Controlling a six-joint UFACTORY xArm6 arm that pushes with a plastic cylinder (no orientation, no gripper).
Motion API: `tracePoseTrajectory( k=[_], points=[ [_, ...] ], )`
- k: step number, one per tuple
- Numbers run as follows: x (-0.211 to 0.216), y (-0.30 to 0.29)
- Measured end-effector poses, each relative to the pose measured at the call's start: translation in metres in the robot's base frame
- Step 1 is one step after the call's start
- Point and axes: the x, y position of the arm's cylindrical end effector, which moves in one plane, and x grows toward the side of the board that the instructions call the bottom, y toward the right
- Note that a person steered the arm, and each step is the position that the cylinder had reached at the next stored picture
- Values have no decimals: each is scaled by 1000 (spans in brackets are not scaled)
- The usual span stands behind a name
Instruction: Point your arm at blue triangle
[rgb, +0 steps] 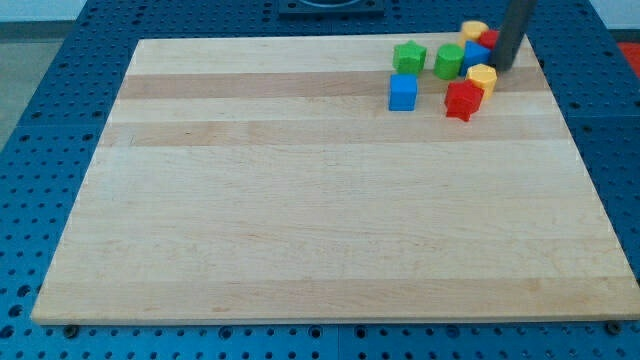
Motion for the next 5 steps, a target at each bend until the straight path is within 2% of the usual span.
tracePoseTrajectory(
  k=[1, 3, 4, 5],
  points=[
    [-26, 2],
    [-12, 43],
    [-47, 69],
    [-47, 69]
  ],
)
